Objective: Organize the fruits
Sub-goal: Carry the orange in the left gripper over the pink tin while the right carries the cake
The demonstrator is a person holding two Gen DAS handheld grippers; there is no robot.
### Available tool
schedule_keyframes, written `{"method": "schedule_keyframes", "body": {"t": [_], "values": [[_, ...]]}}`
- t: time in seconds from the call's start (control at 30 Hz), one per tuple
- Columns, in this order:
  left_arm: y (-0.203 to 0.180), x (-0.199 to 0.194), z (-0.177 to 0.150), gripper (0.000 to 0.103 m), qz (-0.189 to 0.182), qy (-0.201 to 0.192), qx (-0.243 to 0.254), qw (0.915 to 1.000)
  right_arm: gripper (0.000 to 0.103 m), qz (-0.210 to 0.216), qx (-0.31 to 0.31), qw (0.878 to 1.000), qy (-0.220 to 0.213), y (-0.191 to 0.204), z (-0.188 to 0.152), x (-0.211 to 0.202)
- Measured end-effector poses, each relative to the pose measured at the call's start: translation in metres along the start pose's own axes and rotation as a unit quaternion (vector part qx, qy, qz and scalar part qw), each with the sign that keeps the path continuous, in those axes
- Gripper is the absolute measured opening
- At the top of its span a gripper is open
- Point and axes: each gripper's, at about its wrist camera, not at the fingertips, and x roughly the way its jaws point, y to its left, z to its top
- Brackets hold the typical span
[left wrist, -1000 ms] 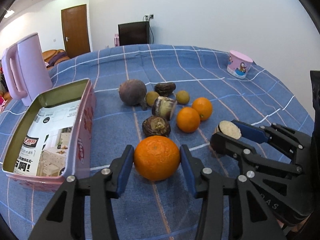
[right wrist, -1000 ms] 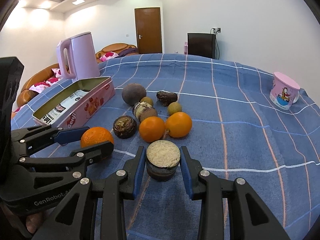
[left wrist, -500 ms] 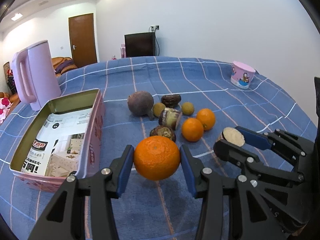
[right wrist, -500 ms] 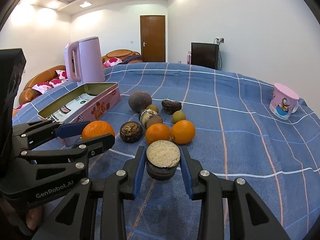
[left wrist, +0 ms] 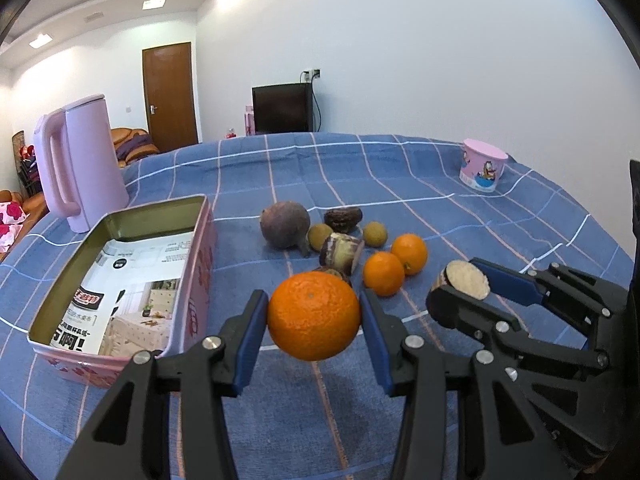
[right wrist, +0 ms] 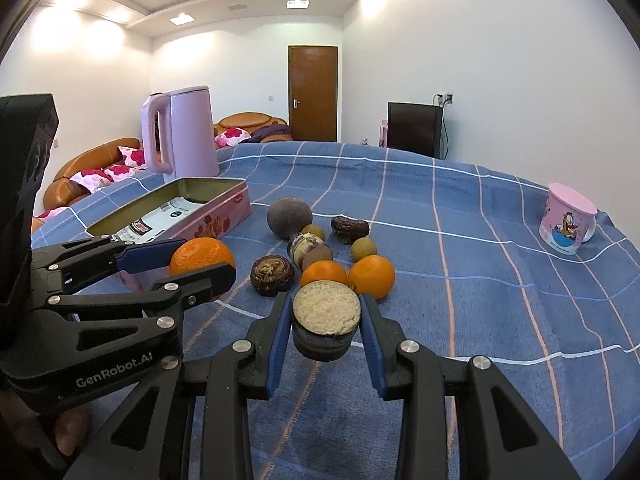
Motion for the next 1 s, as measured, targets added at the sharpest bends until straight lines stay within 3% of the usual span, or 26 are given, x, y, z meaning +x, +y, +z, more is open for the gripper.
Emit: {"method": "schedule_keyframes", "body": {"t": [1.0], "values": [[0.002,-0.013,-0.001,0.049,0.013,-0.047,-0.002,0.9988,0.036,0.014,0.000,0.999,-0.052,-0.001,-0.002,-0.017]]}}
